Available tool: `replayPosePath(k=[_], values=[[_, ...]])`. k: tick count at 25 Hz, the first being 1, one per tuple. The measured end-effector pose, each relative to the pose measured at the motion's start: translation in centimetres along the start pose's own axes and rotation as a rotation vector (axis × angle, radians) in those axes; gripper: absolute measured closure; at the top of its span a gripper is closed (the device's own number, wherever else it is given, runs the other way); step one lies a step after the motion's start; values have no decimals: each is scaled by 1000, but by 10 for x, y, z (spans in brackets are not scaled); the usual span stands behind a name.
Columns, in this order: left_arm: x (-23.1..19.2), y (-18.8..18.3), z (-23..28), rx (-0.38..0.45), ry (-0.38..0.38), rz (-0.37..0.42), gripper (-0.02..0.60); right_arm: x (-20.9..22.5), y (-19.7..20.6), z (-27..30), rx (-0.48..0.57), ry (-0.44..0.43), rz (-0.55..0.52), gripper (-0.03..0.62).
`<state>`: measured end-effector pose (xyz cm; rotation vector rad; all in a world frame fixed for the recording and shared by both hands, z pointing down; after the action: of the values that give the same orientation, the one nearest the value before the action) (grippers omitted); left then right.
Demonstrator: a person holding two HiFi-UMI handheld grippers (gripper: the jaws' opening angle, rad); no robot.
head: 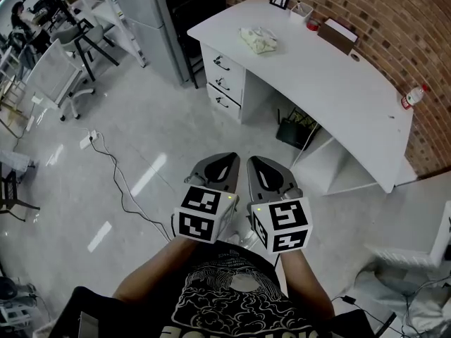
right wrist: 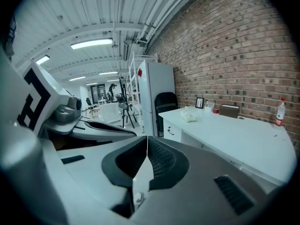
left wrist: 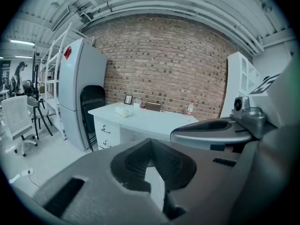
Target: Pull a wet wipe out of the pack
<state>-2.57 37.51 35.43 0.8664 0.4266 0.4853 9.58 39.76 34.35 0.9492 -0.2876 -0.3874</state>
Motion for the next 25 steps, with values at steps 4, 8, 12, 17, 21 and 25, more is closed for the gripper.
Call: replayPosePath(k=[4, 8, 12, 17, 21, 25], values=[[-20, -12, 17, -3, 13, 3, 569, 8, -14, 23, -9, 11, 3, 576], [-43, -28, 36, -15, 31, 6, 569, 16, -30, 51, -26, 23, 10, 576], [-68, -47, 58, -25, 62, 9, 569, 26, -48, 82, -43, 40, 28, 576], [-105, -72, 82, -39, 102, 16, 569, 34, -74, 121, -72, 62, 56, 576], [-133, -95, 100, -41, 132, 30, 569, 41, -99, 151, -79, 82, 69, 576], [-165, -112, 117, -45, 160, 22, 569, 44, -119, 182, -91, 98, 84, 576]])
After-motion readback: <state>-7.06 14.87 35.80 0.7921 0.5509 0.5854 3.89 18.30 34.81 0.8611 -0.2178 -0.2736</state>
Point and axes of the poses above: the fingertips, and each gripper's own axes: z forward along the fingers, x to its right, y out of its underside, the point moved 9 cm from there along -z, backward along the fingers, and after that the axes turned 11 degrees about -x, right-handed, at the moved point
